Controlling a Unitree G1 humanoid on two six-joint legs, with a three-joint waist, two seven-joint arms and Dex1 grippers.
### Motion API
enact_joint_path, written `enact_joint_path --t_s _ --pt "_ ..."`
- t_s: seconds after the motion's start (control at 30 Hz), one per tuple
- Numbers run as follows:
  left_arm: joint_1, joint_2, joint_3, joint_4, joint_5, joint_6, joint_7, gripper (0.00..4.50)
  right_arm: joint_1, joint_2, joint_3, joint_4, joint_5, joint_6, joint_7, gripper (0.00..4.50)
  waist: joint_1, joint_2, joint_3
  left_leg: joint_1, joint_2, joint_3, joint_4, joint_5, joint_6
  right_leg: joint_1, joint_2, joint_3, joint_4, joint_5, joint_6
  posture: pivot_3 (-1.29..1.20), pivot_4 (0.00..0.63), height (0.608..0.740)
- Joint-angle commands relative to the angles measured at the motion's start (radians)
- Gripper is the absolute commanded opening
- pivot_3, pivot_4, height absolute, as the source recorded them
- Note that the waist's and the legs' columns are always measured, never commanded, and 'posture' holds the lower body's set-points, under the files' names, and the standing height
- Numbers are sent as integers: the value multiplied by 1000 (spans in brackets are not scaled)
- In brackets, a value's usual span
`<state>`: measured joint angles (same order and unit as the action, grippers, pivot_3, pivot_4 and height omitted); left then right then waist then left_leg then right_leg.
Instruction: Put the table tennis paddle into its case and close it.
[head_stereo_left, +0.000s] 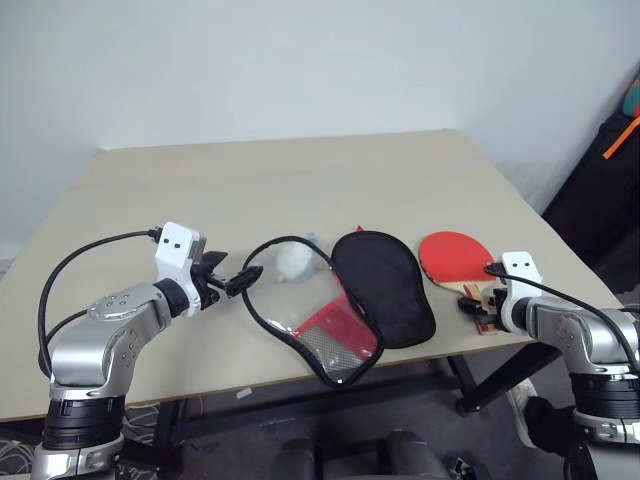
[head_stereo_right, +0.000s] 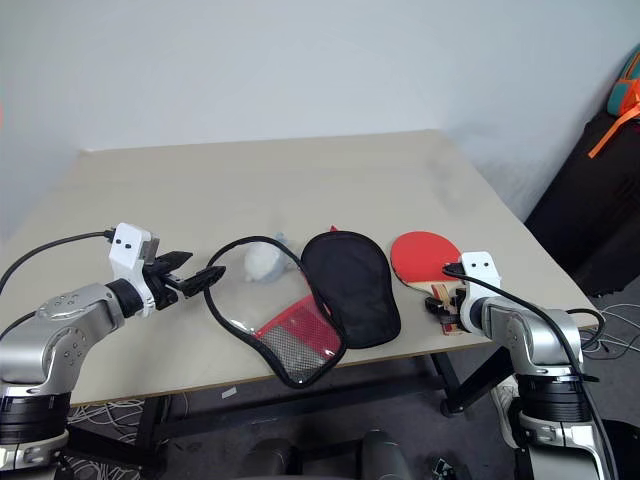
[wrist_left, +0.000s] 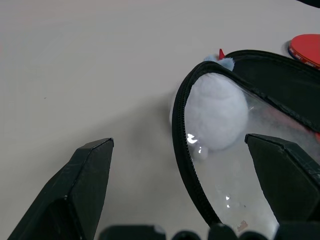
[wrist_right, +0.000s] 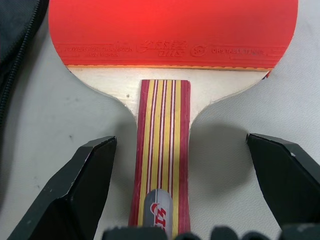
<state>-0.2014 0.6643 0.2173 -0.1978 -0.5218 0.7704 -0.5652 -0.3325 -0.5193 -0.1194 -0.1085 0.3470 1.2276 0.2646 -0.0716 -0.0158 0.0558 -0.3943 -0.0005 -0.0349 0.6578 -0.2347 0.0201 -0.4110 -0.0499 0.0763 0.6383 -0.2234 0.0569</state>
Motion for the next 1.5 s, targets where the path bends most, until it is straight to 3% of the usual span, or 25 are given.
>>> enact_joint_path --t_s 0.03,0.17,0.23,0.53,0.83,1.17,1.5 --pt "-26 1 7 -12 10 -25 -3 4481 -30 5 3 -2 -12 -30 6 4500 0 0 0 0 0 0 0 0 0 0 0 0 0 0 0 0 0 740" --pt "-27 3 6 -12 12 -24 -5 4481 -32 12 13 -6 -12 -25 9 4500 0 0 0 0 0 0 0 0 0 0 0 0 0 0 0 0 0 740" --pt "-26 4 6 -13 12 -23 -5 4500 -31 14 15 -11 -14 -22 9 4122 0 0 0 0 0 0 0 0 0 0 0 0 0 0 0 0 0 740" --pt "-19 3 1 -19 12 -22 -7 4500 -36 18 13 -22 -17 -12 6 1150 0 0 0 0 0 0 0 0 0 0 0 0 0 1 1 0 0 740" --pt "-17 3 2 -15 13 -25 -11 4500 -79 43 -16 -15 -30 -39 -28 1134 -1 0 0 0 0 0 0 0 0 0 0 0 0 1 1 0 0 740" --pt "-22 2 -4 -5 19 -25 -16 4500 -210 198 0 -158 14 48 -67 1134 0 1 0 0 0 -1 0 0 0 -1 0 0 1 2 3 0 0 740" --pt "-16 10 8 0 29 -28 -28 4500 -142 340 81 -284 6 186 -122 1134 0 1 0 -1 0 -2 0 0 0 -1 0 -1 1 2 3 0 0 740"
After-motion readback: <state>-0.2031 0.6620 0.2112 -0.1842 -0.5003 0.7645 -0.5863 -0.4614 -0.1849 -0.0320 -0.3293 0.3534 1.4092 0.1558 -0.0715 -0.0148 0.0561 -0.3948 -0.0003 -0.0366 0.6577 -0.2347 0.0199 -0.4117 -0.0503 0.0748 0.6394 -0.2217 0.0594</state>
